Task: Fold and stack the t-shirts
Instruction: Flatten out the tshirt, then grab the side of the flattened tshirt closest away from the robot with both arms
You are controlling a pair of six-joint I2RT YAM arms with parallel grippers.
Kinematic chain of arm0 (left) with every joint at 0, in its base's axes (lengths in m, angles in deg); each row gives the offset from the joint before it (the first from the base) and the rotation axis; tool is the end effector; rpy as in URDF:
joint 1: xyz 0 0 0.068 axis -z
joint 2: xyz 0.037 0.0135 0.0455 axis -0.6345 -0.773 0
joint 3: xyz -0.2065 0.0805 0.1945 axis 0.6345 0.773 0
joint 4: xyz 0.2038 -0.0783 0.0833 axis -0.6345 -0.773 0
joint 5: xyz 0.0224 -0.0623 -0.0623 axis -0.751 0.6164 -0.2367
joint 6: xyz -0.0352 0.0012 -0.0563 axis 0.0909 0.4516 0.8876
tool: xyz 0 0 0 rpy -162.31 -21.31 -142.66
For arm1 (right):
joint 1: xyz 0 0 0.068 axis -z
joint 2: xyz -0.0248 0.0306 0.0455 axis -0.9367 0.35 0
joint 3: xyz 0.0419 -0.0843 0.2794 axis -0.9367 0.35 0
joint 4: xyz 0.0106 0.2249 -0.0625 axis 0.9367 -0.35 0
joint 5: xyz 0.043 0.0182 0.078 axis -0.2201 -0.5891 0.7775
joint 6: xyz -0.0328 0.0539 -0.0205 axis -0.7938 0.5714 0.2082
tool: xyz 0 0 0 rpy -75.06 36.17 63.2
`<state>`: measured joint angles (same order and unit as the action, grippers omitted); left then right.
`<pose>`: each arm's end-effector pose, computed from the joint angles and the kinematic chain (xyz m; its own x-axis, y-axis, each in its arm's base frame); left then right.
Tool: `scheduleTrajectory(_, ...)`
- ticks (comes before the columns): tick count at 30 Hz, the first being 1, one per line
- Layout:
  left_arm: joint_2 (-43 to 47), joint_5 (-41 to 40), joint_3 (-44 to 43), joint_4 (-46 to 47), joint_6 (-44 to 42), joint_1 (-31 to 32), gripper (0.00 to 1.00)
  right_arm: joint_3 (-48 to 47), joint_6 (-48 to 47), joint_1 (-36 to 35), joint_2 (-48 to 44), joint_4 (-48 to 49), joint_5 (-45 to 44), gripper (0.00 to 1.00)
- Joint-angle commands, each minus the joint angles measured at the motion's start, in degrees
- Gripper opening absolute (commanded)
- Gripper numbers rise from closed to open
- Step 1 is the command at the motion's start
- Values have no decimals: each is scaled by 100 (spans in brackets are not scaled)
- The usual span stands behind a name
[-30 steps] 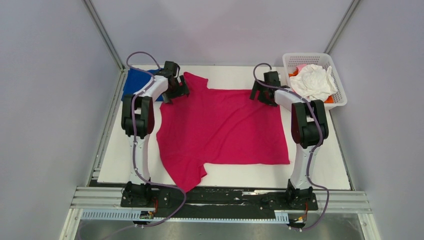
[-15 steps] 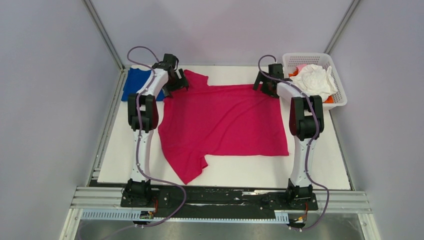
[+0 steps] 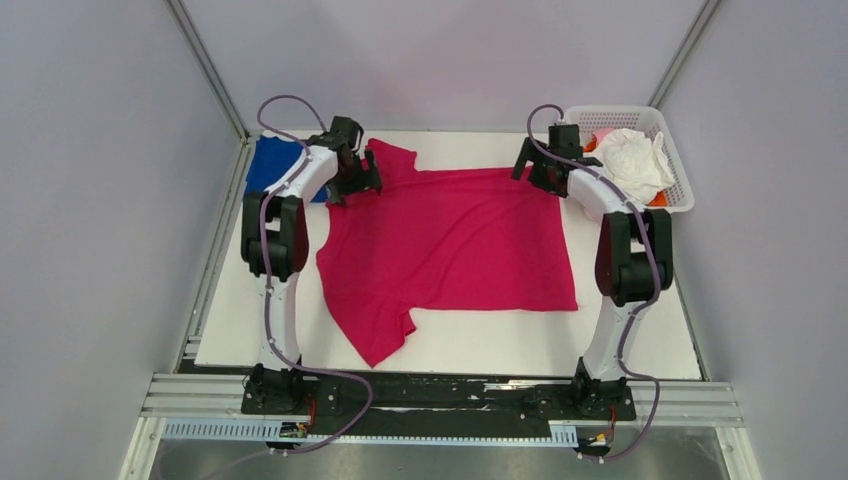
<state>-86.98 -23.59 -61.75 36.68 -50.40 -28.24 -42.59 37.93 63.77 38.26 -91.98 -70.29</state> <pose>0.4708 -0.0931 0.2065 -0.8540 -0.3809 -0.3544 -0.3133 0.9203 -0.2343 0.4423 0.0448 0.2315 -0.7308 0.3094 -0.6085 0.1882 0.9481 0.2561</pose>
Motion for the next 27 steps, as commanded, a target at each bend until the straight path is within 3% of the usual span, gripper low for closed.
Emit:
scheduleTrajectory(1,1759,-492,1126,344,-146,452,100,523,204,-163,-1192,94,65,100)
scheduleTrajectory(8,3869,-872,3559,535,396,1193,100,1895,727,-452,-2593,118,-36,100)
scheduleTrajectory(16,5836,-884,6066,20,1416,2923,99,3446,1635,-359,-4213,215,-1005,100)
scheduleTrajectory(21,6415,-481,7139,-154,2189,3824,88,3882,1596,-291,-4567,209,-1029,100)
scheduleTrajectory(27,6588,-181,7574,-42,2527,4416,71,3989,1642,-276,-4577,211,-1091,100)
